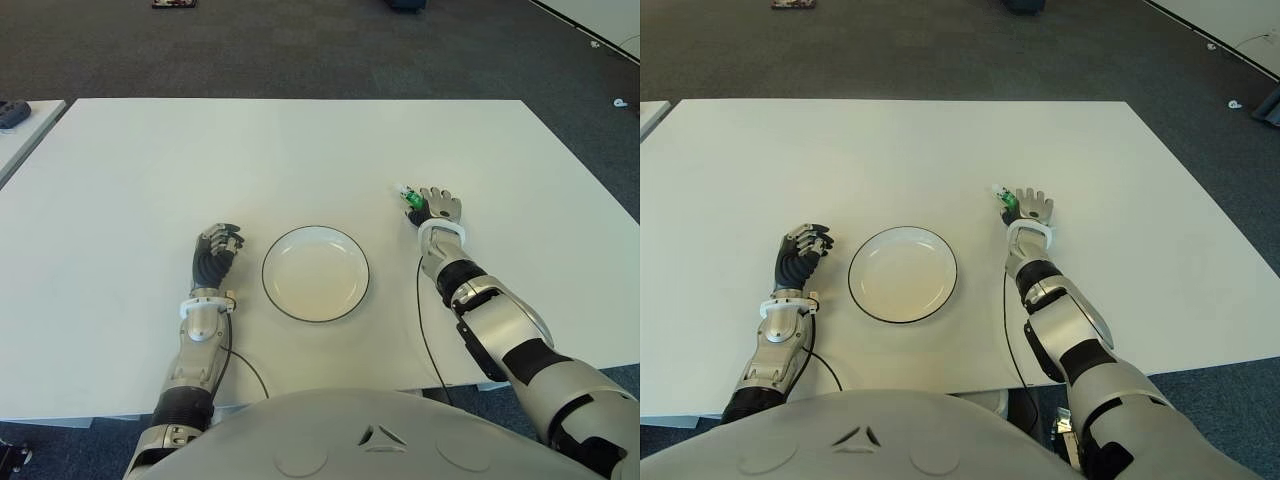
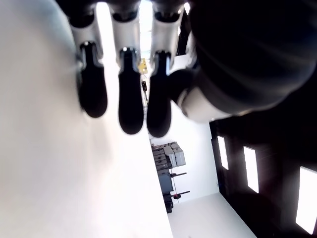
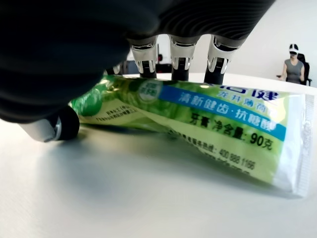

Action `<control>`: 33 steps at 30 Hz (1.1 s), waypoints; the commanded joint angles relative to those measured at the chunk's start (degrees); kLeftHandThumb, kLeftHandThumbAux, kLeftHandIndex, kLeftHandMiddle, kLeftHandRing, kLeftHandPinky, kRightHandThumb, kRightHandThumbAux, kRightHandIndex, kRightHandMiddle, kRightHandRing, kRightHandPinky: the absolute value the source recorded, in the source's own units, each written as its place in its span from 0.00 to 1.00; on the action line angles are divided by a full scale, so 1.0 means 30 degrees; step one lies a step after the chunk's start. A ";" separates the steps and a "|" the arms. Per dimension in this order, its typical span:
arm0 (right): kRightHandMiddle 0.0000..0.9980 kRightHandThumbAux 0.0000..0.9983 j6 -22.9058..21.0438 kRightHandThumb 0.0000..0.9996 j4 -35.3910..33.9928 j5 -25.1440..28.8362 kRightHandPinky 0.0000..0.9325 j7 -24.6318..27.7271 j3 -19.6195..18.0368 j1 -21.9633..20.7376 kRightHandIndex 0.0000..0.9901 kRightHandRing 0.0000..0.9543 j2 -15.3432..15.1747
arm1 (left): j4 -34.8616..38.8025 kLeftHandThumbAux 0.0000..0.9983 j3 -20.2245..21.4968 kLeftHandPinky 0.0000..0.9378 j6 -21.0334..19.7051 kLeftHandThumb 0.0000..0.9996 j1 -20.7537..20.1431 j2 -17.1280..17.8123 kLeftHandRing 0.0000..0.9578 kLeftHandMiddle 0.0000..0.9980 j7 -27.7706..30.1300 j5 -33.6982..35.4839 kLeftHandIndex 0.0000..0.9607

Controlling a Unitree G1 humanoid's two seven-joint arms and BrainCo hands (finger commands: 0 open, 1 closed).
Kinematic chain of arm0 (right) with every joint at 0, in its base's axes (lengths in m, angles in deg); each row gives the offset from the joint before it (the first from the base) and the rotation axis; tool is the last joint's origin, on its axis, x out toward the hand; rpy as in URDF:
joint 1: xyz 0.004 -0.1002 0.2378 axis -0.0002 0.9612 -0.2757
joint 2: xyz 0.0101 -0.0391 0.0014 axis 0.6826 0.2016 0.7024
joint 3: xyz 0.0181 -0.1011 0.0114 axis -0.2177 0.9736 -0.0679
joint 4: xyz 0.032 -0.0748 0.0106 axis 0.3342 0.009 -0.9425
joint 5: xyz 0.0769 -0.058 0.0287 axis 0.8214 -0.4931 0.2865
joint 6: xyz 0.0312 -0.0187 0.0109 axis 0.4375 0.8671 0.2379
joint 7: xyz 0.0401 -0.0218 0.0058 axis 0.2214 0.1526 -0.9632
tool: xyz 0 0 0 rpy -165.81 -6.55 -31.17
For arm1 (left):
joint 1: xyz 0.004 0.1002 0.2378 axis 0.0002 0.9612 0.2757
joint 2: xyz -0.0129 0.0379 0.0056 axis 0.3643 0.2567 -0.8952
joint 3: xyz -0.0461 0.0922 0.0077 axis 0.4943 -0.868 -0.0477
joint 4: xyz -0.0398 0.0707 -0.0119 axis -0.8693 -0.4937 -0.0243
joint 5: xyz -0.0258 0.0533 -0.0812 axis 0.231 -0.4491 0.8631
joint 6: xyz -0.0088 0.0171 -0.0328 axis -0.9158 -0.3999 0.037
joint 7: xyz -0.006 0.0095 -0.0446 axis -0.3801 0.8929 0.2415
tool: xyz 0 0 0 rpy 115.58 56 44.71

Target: Put the toothpaste on the table into the plate.

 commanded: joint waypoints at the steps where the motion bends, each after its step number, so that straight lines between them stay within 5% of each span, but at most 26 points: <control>1: 0.06 0.53 0.0472 0.52 0.1077 0.0635 0.14 -0.0887 -0.0292 0.1471 0.09 0.04 0.1011 | 0.0052 0.72 0.0017 0.54 -0.0116 0.71 0.0073 0.0017 0.56 0.53 0.0148 0.0120 0.45; 13: 0.23 0.59 0.1235 0.57 0.1246 0.1648 0.29 -0.4671 -0.1869 0.1773 0.29 0.23 0.1641 | 0.0233 0.72 0.0031 0.54 -0.0134 0.71 0.0202 0.0017 0.56 0.53 0.0174 0.0154 0.45; 17: 0.33 0.69 0.1757 0.68 0.1174 0.2084 0.42 -0.5471 -0.2452 0.1827 0.40 0.36 0.1617 | 0.0141 0.72 0.0039 0.54 -0.0006 0.71 0.0193 0.0054 0.56 0.53 0.0132 0.0114 0.45; 33: 0.67 0.71 0.4968 0.71 0.1211 0.2794 0.76 -0.8628 -0.3521 0.2170 0.44 0.70 0.1354 | -0.0252 0.72 0.0079 0.54 0.0611 0.71 0.0145 0.0196 0.57 0.54 -0.0093 -0.0241 0.45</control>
